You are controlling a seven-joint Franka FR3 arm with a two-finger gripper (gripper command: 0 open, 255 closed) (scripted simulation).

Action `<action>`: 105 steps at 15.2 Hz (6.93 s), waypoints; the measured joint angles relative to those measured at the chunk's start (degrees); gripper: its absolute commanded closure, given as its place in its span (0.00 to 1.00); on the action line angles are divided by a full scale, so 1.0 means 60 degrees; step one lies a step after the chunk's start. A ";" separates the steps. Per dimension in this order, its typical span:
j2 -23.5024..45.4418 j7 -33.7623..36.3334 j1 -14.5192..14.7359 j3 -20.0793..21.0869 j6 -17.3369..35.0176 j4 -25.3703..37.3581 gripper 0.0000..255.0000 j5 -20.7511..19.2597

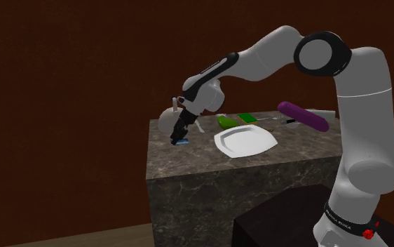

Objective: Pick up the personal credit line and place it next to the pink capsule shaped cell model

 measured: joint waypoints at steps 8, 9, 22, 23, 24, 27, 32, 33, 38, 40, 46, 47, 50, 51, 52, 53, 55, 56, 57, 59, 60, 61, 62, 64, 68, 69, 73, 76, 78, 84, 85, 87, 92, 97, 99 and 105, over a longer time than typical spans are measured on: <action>-0.0548 0.0742 0.0096 -0.0203 -0.0625 0.0206 1.00 -0.0616; -0.0638 0.0843 0.0110 -0.0226 -0.0708 0.0220 1.00 -0.0697; -0.1327 0.1918 0.0179 -0.0447 -0.1831 0.0855 1.00 -0.1554; -0.1366 0.1965 0.0159 -0.0471 -0.1949 0.0931 1.00 -0.1605; -0.1407 0.2068 0.0177 -0.0476 -0.2028 0.0998 1.00 -0.1671; -0.1517 0.2309 0.0185 -0.0507 -0.2321 0.1230 1.00 -0.1843; -0.1705 0.2645 0.0175 -0.0562 -0.2816 0.1597 1.00 -0.2087; -0.1723 0.2719 0.0178 -0.0569 -0.2904 0.1684 1.00 -0.2134; -0.2267 0.2428 -0.0015 -0.0718 -0.3123 0.1193 1.00 -0.2088; -0.2718 0.2136 -0.0163 -0.0845 -0.3222 0.0703 1.00 -0.2035; -0.4040 0.1110 -0.0711 -0.1419 -0.3740 -0.0645 1.00 -0.1983; -0.4271 0.0934 -0.0801 -0.1522 -0.3811 -0.0901 1.00 -0.1996; -0.4816 0.0457 -0.1052 -0.1823 -0.4026 -0.1486 1.00 -0.2054; -0.4994 0.0254 -0.1166 -0.1969 -0.4156 -0.1649 1.00 -0.2092; -0.5226 0.0163 -0.1271 -0.2082 -0.4336 -0.1774 1.00 -0.2182; -0.5400 -0.0007 -0.1361 -0.2194 -0.4398 -0.1972 1.00 -0.2221; -0.5746 -0.0302 -0.1564 -0.2444 -0.4652 -0.2242 1.00 -0.2355; -0.5906 -0.0461 -0.1681 -0.2592 -0.4819 -0.2336 1.00 -0.2441; -0.5969 -0.0645 -0.1791 -0.2759 -0.4984 -0.2347 1.00 -0.2510; -0.6225 -0.0945 -0.1981 -0.3000 -0.5173 -0.2585 1.00 -0.2648; -0.6311 -0.1111 -0.2092 -0.3160 -0.5348 -0.2598 1.00 -0.2736; -0.6470 -0.1243 -0.2211 -0.3302 -0.5533 -0.2658 1.00 -0.2848; -0.6435 -0.1449 -0.2300 -0.3483 -0.5665 -0.2610 1.00 -0.2896; -0.6630 -0.1766 -0.2525 -0.3788 -0.5990 -0.2669 1.00 -0.3100; -0.6784 -0.2435 -0.2910 -0.4419 -0.6574 -0.2623 1.00 -0.3442; -0.6827 -0.2585 -0.3007 -0.4572 -0.6743 -0.2582 1.00 -0.3537; -0.6787 -0.3294 -0.3348 -0.5255 -0.7373 -0.2309 1.00 -0.3853; -0.6430 -0.3967 -0.3532 -0.5898 -0.7904 -0.1800 1.00 -0.3987; -0.6329 -0.4379 -0.3687 -0.6277 -0.8233 -0.1593 1.00 -0.4125; -0.5897 -0.5313 -0.3863 -0.6949 -0.8295 -0.1570 1.00 -0.4187; -0.5853 -0.5378 -0.3860 -0.6974 -0.8218 -0.1632 1.00 -0.4168; -0.5778 -0.5516 -0.3853 -0.7010 -0.8006 -0.1822 1.00 -0.4126; -0.5572 -0.5889 -0.3844 -0.7128 -0.7516 -0.2259 1.00 -0.4015; -0.5375 -0.6235 -0.3816 -0.7207 -0.6996 -0.2719 1.00 -0.3870; -0.5243 -0.6416 -0.3803 -0.7270 -0.6814 -0.2855 1.00 -0.3785; -0.4834 -0.6950 -0.3728 -0.7404 -0.6219 -0.3299 1.00 -0.3462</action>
